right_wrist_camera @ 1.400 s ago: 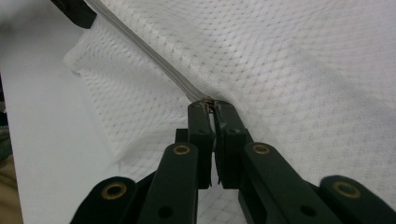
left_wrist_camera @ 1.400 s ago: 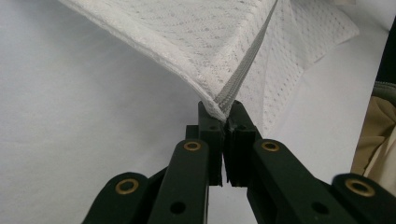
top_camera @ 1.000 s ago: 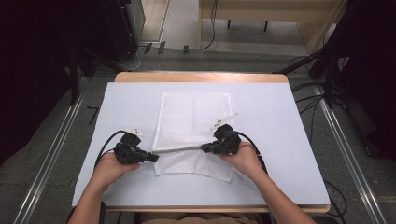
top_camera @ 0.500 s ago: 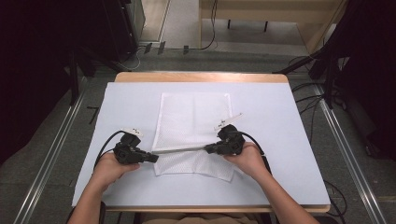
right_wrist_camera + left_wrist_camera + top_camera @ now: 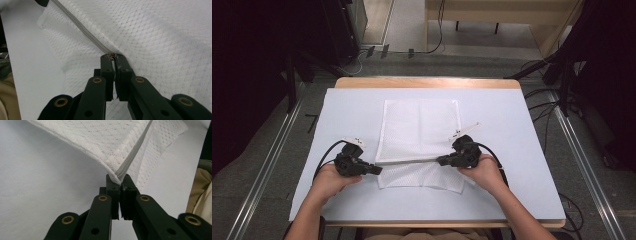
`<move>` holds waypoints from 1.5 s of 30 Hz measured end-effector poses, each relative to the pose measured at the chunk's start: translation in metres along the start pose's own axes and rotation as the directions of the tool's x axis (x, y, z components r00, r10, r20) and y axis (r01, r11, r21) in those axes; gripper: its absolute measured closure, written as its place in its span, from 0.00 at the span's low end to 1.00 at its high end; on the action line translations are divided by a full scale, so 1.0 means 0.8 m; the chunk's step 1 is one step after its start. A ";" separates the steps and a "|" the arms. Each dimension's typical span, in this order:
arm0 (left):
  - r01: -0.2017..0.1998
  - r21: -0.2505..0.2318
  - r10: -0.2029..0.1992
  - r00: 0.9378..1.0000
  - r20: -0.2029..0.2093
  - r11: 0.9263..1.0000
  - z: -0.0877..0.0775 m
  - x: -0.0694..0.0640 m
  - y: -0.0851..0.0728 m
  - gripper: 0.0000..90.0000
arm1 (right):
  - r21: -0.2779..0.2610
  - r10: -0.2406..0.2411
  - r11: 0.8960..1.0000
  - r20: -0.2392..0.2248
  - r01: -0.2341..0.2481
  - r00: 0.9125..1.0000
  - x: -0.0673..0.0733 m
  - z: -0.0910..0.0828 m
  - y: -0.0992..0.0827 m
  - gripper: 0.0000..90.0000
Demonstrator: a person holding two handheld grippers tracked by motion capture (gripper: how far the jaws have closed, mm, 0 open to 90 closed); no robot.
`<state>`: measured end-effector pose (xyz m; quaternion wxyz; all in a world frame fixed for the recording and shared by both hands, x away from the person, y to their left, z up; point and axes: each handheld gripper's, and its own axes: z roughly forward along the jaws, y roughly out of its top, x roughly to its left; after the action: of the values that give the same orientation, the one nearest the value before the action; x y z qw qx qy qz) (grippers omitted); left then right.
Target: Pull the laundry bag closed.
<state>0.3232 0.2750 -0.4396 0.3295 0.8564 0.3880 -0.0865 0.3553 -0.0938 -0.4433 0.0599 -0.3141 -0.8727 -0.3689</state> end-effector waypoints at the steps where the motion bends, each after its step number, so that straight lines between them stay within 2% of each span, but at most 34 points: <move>1: 0.001 0.000 -0.001 1.000 -0.003 1.000 0.000 0.000 0.000 0.98 | 0.003 -0.003 1.000 0.005 0.003 1.000 0.000 0.000 0.000 0.98; 18: 0.008 0.001 -0.008 1.000 0.004 1.000 -0.003 0.003 -0.002 0.98 | 0.003 0.014 1.000 0.012 -0.014 1.000 -0.013 -0.018 -0.011 0.98; 31: 0.016 -0.001 -0.016 1.000 0.002 1.000 -0.004 0.004 -0.002 0.98 | 0.007 0.035 0.999 0.038 -0.035 0.999 -0.023 -0.029 -0.024 0.98; 36: 0.011 0.000 -0.011 1.000 0.012 1.000 -0.004 0.004 -0.002 0.98 | 0.007 0.032 0.999 0.023 -0.032 0.999 -0.023 -0.033 -0.027 0.98; 41: 0.009 0.001 -0.009 1.000 0.017 1.000 -0.005 0.003 -0.001 0.98 | 0.012 0.024 1.000 0.042 -0.024 0.999 -0.024 -0.036 -0.029 0.98; 45: 0.017 0.000 -0.017 1.000 0.010 1.000 -0.006 0.005 -0.003 0.98 | 0.014 0.043 0.999 0.050 -0.043 0.998 -0.029 -0.042 -0.033 0.98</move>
<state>0.3238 0.2815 -0.4387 0.3306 0.8527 0.3935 -0.0933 0.3537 -0.1421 -0.4429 0.0484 -0.3413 -0.8697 -0.3532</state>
